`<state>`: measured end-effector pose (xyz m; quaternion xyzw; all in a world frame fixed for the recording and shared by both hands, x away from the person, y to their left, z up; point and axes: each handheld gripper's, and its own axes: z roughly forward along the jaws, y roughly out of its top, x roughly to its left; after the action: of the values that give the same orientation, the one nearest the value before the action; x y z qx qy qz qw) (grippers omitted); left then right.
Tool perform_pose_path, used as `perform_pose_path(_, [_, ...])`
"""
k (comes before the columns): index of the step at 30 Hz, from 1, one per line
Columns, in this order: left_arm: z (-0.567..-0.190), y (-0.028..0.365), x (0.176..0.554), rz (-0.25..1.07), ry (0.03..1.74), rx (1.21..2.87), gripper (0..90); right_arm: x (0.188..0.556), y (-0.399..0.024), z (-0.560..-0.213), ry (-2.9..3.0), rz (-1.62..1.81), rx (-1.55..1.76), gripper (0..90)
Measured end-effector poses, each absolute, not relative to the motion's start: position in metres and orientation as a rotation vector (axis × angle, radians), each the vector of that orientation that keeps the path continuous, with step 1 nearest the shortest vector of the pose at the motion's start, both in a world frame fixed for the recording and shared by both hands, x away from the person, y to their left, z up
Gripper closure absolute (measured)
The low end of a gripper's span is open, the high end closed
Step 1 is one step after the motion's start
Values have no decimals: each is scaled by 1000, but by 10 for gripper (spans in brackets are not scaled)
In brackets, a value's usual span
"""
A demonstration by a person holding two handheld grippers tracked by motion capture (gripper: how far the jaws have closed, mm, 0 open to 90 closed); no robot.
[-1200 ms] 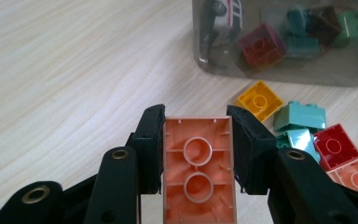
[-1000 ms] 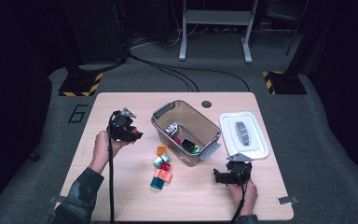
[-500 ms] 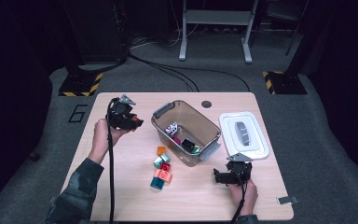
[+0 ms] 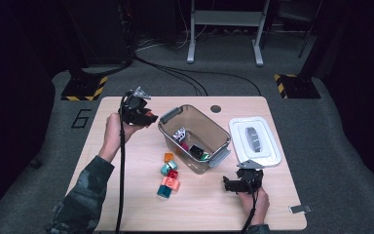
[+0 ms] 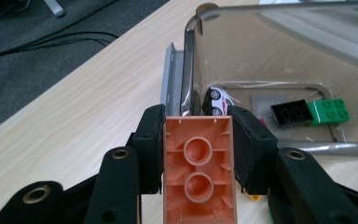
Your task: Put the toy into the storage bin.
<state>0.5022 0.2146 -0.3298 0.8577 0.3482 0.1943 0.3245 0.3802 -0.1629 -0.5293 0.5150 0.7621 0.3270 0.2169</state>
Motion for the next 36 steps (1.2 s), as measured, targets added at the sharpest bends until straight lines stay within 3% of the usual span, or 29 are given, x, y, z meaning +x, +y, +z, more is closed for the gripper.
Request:
perform_pose_path(16, [-320,175,520,503,852,2279,587,380,-163,-529,2110,905,1428,18])
perform_pose_path(36, [-366,138,535,367,831,2354,587,380,-163,-529,2110,904,1425,18])
